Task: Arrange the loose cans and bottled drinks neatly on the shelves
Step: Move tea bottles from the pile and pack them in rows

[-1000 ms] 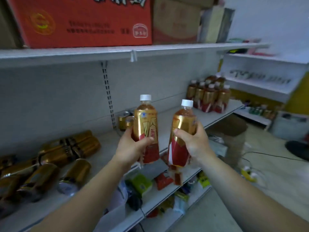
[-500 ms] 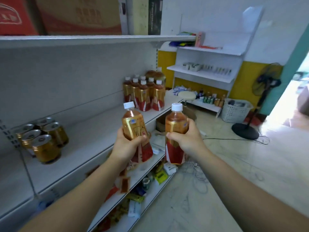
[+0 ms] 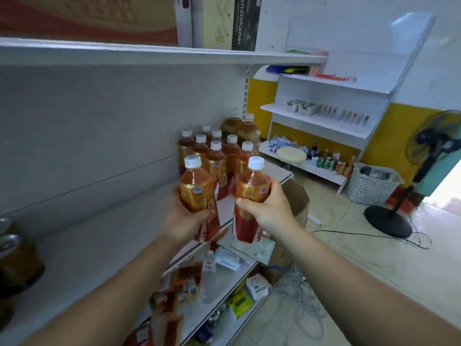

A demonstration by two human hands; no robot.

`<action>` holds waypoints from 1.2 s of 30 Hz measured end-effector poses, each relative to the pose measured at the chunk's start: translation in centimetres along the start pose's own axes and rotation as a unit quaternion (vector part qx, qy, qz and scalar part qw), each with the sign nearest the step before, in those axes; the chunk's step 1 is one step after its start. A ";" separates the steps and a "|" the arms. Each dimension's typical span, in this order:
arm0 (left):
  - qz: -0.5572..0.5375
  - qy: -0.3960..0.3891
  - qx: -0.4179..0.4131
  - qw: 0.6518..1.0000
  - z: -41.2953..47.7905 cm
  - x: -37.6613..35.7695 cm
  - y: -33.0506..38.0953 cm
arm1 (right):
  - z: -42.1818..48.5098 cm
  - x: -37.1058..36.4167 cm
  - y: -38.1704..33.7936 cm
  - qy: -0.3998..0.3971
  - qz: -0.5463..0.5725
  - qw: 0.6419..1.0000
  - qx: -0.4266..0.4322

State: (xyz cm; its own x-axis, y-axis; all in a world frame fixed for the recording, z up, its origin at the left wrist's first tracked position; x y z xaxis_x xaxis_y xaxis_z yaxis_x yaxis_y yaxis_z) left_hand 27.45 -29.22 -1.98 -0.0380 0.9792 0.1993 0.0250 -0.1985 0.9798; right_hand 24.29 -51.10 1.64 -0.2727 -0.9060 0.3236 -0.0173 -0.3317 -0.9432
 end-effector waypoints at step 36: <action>0.083 0.264 0.073 0.958 5.4 0.6 -4.9 | 11.0 -6.1 4.8 -0.035 -0.169 0.926 0.336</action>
State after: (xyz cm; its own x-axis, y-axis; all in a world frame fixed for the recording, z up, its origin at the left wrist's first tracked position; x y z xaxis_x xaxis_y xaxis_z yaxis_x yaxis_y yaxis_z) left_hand 32.68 -27.45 -6.73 -0.5209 0.7690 0.3706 0.2116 -0.3043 0.9288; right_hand 36.43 -50.03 -4.03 -0.2974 -0.7279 0.6179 0.5187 -0.6665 -0.5355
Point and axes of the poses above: each hand's wrist, its own z-axis towards the middle knuckle, its own x-axis out of the back of the hand, y = z × x, the point moved 9 cm from there along z, towards the middle knuckle, and after that the axes turned 1 degree about -z, right-handed, at the moved point
